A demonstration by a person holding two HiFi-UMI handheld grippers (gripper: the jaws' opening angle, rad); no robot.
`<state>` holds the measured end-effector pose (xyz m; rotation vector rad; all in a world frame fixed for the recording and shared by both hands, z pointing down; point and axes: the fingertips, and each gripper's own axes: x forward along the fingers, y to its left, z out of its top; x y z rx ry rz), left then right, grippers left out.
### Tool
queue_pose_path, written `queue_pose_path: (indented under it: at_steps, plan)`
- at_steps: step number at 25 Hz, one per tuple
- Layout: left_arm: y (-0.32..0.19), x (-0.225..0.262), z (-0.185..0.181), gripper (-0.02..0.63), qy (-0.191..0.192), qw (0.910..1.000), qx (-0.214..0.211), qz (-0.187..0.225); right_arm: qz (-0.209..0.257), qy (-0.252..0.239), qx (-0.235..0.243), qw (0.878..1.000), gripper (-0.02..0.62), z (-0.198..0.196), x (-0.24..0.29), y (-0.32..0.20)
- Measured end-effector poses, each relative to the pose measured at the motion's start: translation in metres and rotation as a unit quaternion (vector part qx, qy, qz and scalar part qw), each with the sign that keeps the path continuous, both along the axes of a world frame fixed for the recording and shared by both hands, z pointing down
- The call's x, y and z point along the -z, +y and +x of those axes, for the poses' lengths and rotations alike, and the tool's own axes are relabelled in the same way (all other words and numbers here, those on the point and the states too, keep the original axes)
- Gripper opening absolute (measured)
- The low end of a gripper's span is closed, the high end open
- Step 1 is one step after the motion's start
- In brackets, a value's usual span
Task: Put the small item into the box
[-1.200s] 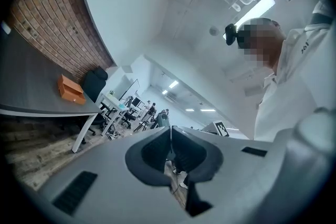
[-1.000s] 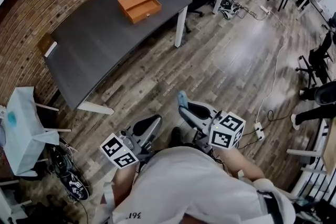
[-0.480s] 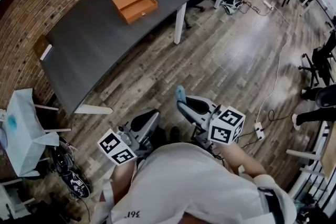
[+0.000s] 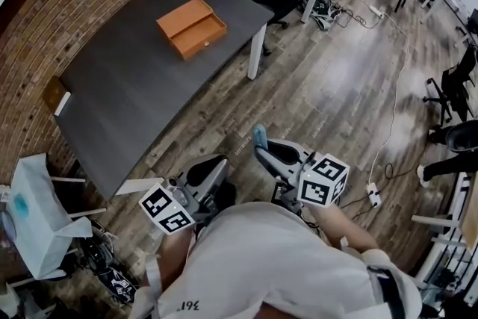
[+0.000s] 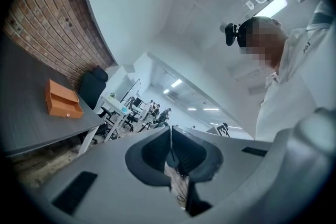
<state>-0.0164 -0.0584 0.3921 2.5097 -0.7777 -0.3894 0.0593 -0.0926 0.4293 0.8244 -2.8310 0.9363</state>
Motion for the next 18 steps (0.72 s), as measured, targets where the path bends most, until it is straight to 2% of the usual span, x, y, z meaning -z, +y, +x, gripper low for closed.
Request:
queue_pose_path:
  at_steps: [9,18]
  plan:
    - [-0.077,0.008,-0.072,0.018,-0.001,1.0000,-0.006,0.001,0.008,0.000,-0.019,1.000,0.089,-0.066,0.012,-0.080]
    - [-0.123,0.000,-0.113,0.018,0.005,0.9999,-0.014,-0.008,0.003,0.001,-0.026,1.000,0.089,-0.110,0.007,-0.125]
